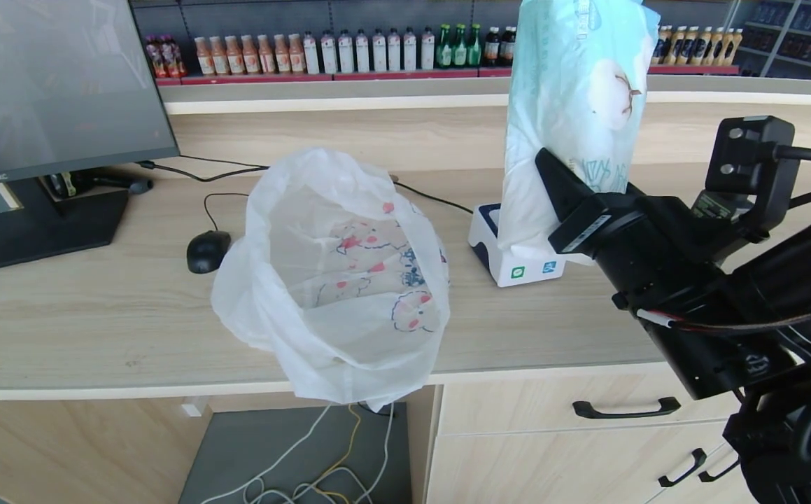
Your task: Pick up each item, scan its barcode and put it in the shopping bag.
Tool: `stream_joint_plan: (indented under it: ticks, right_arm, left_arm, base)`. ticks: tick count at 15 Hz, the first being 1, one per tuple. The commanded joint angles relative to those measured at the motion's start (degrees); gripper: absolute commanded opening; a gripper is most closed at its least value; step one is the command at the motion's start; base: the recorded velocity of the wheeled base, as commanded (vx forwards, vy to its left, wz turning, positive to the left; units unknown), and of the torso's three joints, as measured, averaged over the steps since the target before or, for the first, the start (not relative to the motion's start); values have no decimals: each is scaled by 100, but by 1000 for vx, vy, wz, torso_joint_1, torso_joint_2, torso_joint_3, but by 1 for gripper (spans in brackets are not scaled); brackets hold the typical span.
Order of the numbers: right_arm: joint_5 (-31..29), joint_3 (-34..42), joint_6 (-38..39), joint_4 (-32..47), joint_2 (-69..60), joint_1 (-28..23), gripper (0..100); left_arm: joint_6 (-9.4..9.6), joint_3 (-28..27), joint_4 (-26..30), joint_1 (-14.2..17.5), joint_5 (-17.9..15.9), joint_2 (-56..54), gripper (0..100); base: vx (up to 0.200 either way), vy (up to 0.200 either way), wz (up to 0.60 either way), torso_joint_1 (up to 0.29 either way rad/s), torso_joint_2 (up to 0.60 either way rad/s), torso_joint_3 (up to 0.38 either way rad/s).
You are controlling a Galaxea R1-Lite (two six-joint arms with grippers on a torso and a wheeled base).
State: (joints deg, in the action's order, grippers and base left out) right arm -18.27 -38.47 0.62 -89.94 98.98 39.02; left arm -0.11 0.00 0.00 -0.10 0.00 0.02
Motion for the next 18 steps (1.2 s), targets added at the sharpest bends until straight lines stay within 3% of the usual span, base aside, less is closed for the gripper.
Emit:
stream_joint_plan:
  ticks: [1,3,6,12,18]
  right_arm:
    - [-1,7,8,-6,-10,53,0]
    - [8,-2,26,-6,34,62,0]
    - [34,-2,26,-6,43,62,0]
    - [43,-20,35,-6,43,62,0]
    - [43,-11,26,-6,17,62,0]
  left_arm:
    - [-15,0,0,1,0,-2,100]
    - [-7,0,0,1,0,-2,100]
    - [-7,0,0,1,0,-2,100]
    - [-15,0,0,1,0,-2,100]
    - [-33,0,0,10,0,-2,100]
  base:
    - [0,0,0,0,0,0]
    - [0,0,0,0,0,0]
    - [-200,0,0,6,6,-2]
    - [0,0,0,-9,-2,1]
    - [0,200,0,2,4,3]
